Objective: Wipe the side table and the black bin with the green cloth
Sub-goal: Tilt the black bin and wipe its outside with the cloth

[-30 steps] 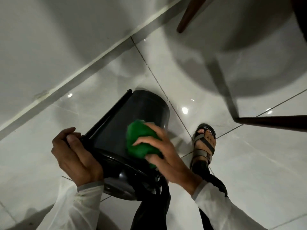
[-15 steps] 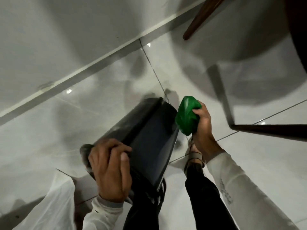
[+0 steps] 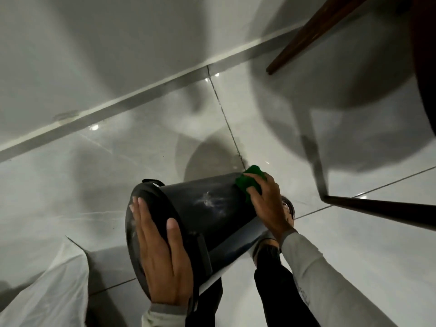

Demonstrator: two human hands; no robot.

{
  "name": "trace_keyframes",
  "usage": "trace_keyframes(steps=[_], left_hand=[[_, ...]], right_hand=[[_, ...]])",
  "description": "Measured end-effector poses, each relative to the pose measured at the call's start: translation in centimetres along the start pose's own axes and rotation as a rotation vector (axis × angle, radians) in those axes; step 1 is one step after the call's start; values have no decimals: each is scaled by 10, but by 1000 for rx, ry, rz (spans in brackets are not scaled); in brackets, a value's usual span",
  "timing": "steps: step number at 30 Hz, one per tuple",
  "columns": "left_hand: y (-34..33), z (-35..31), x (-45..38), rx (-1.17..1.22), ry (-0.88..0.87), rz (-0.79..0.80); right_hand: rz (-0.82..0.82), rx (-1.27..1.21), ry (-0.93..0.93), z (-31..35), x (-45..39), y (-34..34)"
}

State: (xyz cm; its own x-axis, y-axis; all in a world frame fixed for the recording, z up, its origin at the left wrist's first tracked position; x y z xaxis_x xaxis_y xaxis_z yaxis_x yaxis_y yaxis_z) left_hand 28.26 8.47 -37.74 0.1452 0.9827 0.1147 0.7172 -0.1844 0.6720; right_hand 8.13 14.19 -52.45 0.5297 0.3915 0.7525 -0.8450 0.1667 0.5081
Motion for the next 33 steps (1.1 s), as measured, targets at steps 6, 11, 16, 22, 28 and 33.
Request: trace_keyframes(steps=[6, 11, 16, 22, 28, 33], left_hand=[[-5, 2, -7, -89, -91, 23], [-2, 14, 5, -178, -69, 175], [-3, 11, 21, -173, -165, 228], [0, 21, 14, -155, -150, 250], [5, 24, 29, -108, -211, 312], [6, 31, 21, -46, -181, 272]], right_hand=[[225, -143, 187, 54, 52, -17], [399, -180, 453, 32, 100, -13], [89, -50, -134, -5, 7, 5], [392, -162, 274, 45, 89, -16], [95, -163, -17, -42, 84, 0], [54, -103, -273, -16, 7, -6]])
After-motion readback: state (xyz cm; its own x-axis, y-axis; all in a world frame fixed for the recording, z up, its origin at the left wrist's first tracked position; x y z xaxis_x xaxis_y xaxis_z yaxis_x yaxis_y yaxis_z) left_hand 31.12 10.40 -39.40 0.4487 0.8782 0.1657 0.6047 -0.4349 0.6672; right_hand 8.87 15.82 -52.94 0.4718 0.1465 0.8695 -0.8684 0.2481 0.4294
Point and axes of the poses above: each hand's wrist, its own x-axis away from the middle knuckle, its own y-axis out of the back of the hand, z = x × y, the point moved 2 cm from there along -x, towards the middle knuckle, and after that the axes turned 14 degrees about -y, right-handed, at the moved point
